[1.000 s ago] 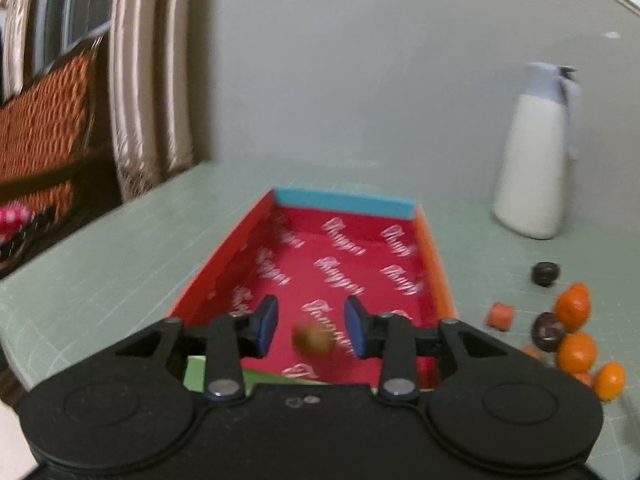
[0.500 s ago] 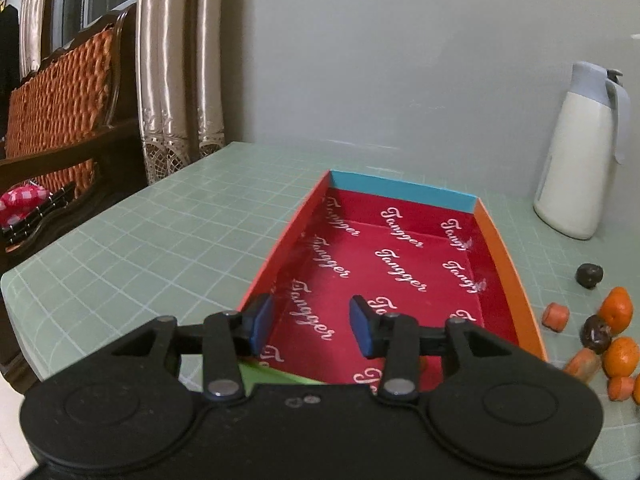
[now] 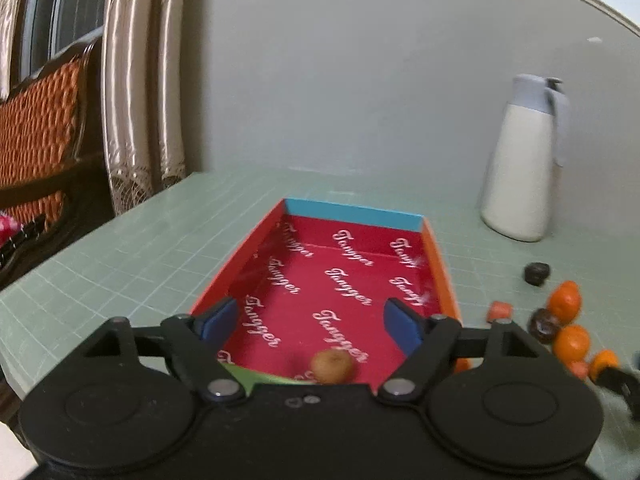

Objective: Organize fruits
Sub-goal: 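Carry the brown nut with the left gripper into the box and release, then grasp a tangerine with the right gripper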

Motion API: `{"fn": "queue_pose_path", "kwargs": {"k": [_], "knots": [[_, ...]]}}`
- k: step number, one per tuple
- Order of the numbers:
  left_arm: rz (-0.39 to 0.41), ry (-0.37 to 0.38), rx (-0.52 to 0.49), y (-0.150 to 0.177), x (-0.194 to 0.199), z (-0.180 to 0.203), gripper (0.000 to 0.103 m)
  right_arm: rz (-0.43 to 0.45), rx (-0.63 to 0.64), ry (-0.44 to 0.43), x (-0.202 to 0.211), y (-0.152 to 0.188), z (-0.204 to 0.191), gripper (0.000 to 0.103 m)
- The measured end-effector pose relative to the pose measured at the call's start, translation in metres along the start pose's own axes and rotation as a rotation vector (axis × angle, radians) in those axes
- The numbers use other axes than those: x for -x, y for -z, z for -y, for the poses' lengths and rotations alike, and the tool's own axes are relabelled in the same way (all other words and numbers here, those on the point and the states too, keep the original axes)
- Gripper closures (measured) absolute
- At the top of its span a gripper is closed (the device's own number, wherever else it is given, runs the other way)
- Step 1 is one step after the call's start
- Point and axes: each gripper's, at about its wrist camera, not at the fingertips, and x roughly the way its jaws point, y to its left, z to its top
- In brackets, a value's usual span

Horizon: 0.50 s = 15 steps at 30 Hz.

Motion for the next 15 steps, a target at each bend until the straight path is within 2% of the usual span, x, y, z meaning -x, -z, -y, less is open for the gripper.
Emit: {"fn": "queue_pose_path", "kwargs": {"k": [1,2,5,10,12,15], "knots": [[0.005,0.002,0.000,0.001,0.005,0.001,0.028,-0.017,-0.003,0.004,-0.003,0.000,0.001,0.059],[0.016,0.002,-0.005,0.003,0.012,0.001,0.027,-0.033,-0.015,0.016,-0.006,0.000,0.004,0.061],[0.050,-0.011,-0.015,0.006,0.027,-0.001,0.024,-0.056,-0.064,0.008,-0.011,0.000,0.014,0.061],[0.080,-0.059,0.016,0.014,0.047,-0.017,0.019,-0.066,-0.064,-0.008,-0.018,0.000,0.014,0.061],[0.070,-0.087,0.030,0.019,0.051,-0.023,0.018,-0.060,-0.044,-0.011,-0.020,0.000,0.010,0.071],[0.047,-0.119,0.056,0.023,0.052,-0.035,0.017,-0.044,-0.022,0.011,-0.017,0.001,0.003,0.072]]}}
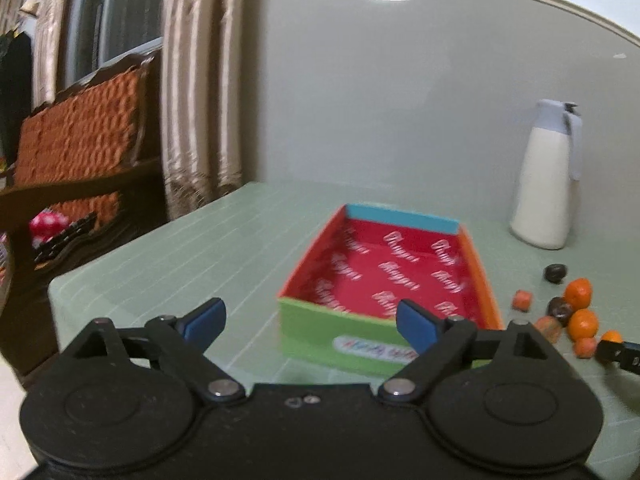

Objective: Organize fruits
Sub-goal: 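Grasp a tangerine with the right gripper, then carry the tangerine with the right gripper into the box and release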

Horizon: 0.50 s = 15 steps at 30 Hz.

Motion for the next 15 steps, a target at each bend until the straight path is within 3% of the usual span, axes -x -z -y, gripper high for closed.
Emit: {"fn": "queue_pose_path", "kwargs": {"k": [4,9,15], "knots": [[-0.011,-0.075,0.042,0.002,-0.003,-0.016,0.016,0.061,-0.034,-0.047,0.014,-0.003,-0.005,0.072],[-0.035,-0.150,0.110,0.003,-0.006,-0.035,0.016,0.148,-0.037,-0.205,0.034,-0.015,-0.033,0.072],[-0.024,-0.160,0.127,0.002,-0.002,-0.044,0.016,0.152,0.074,-0.347,0.024,-0.027,-0.097,0.072]]}}
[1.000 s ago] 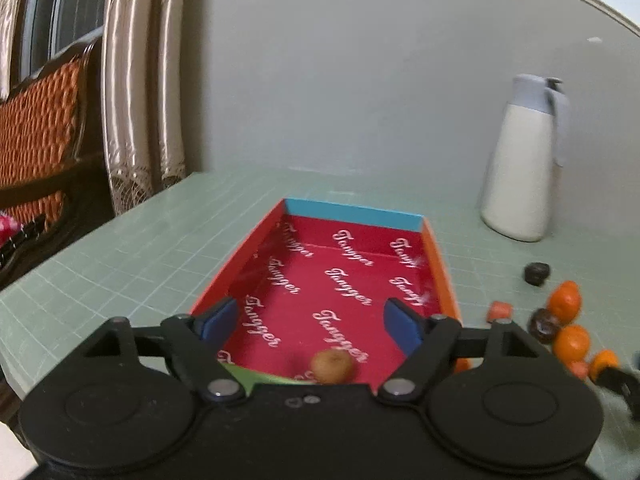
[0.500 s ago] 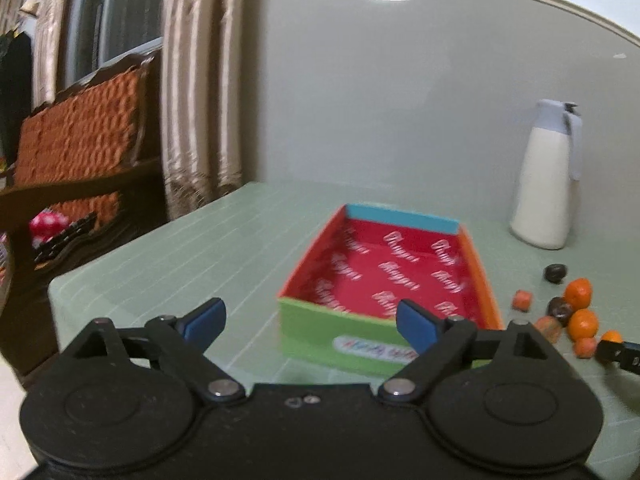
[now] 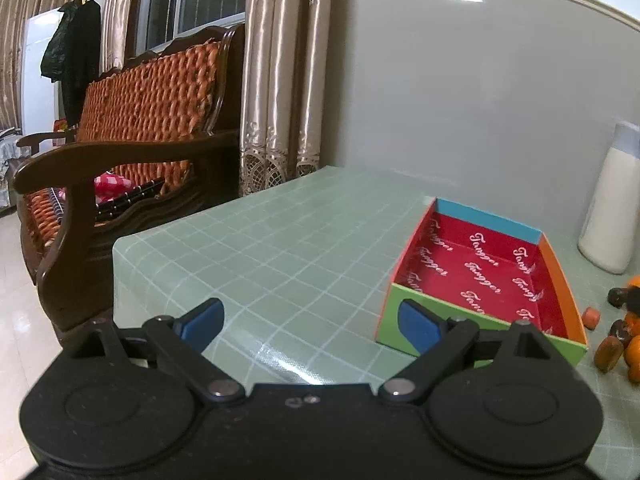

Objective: Organize fruits
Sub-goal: 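Carry the tangerine with the right gripper into the box and release, then move the left gripper back to the fruits and grasp the dried fruit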

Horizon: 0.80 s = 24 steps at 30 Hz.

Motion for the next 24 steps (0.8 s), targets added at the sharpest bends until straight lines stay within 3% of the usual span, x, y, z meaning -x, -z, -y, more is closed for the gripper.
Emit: {"fn": "queue_pose_path", "kwargs": {"k": [10,12,13,14,21,24], "knots": [[-0.006,-0.003,0.033,0.001,0.000,-0.007,0.015,-0.092,0.098,-0.048,-0.033,0.010,-0.038,0.072],[-0.008,-0.004,0.035,0.001,0.000,-0.008,0.015,-0.107,0.124,-0.045,-0.034,0.013,-0.042,0.057],[-0.009,-0.005,0.036,0.001,-0.001,-0.007,0.015,-0.102,0.132,-0.038,-0.032,0.013,-0.044,0.030],[-0.010,-0.005,0.035,0.001,-0.001,-0.007,0.015,-0.081,0.135,-0.026,-0.030,0.012,-0.045,0.015],[-0.012,-0.003,0.024,0.002,-0.002,-0.002,0.015,-0.009,0.083,0.009,-0.009,0.000,-0.026,0.013],[-0.010,0.010,0.007,0.004,-0.002,0.003,0.015,0.015,0.045,0.084,0.005,-0.001,-0.005,0.007]]}}
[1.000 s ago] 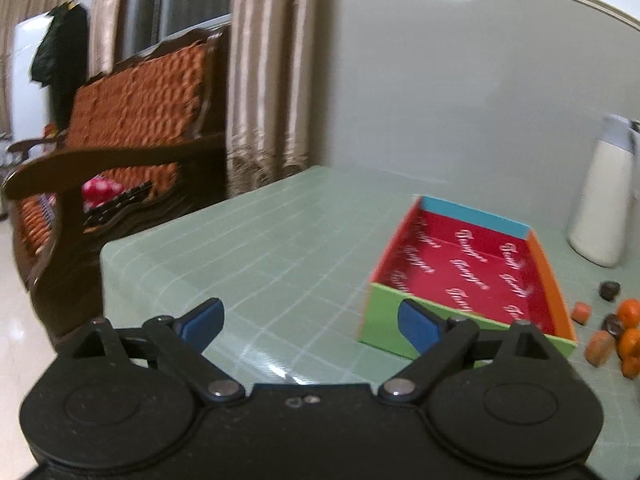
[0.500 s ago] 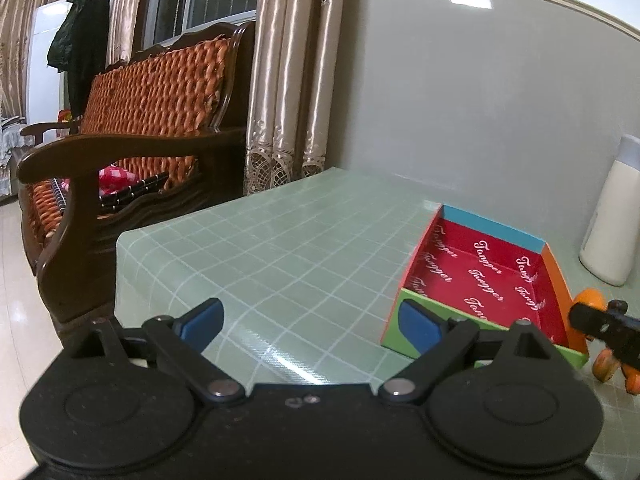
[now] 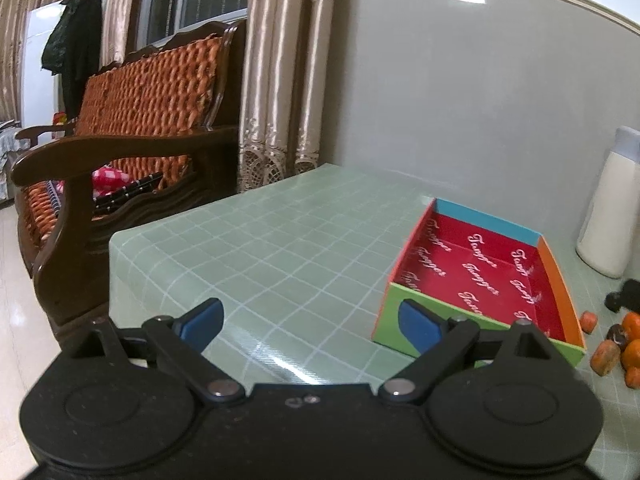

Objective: Organize fruits
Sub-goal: 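Move the left gripper back to the fruits and grasp the dried fruit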

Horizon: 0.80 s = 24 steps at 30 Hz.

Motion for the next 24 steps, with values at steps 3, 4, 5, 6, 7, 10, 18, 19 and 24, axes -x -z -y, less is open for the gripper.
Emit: {"fn": "queue_pose_path", "kwargs": {"k": [3,4,5,6,7,10,18,19,24], "knots": [[0.014,0.014,-0.031,0.002,0.002,0.009,0.015,0.039,-0.023,0.162,0.013,0.005,0.024,0.000],[0.019,0.023,-0.042,0.003,0.003,0.013,0.015,0.045,-0.024,0.222,0.015,0.006,0.031,0.000],[0.026,0.035,-0.058,0.004,0.004,0.018,0.015,0.047,-0.028,0.285,0.017,0.008,0.037,0.000],[0.033,0.046,-0.071,0.005,0.006,0.022,0.015,0.045,-0.043,0.349,0.017,0.009,0.045,0.000],[0.041,0.056,-0.083,0.006,0.007,0.026,0.015,0.038,-0.066,0.403,0.018,0.010,0.053,0.000],[0.079,0.115,-0.121,0.008,0.015,0.043,0.015,0.021,-0.136,0.526,0.021,0.011,0.076,0.000],[0.119,0.341,-0.271,0.011,0.039,0.117,0.015,0.091,-0.152,0.875,0.049,0.022,0.101,0.000],[0.113,0.372,-0.288,0.013,0.040,0.127,0.015,0.092,-0.161,0.898,0.055,0.023,0.107,0.000],[0.066,0.482,-0.392,0.026,0.039,0.180,0.018,0.099,-0.222,0.955,0.073,0.025,0.126,0.000]]}}
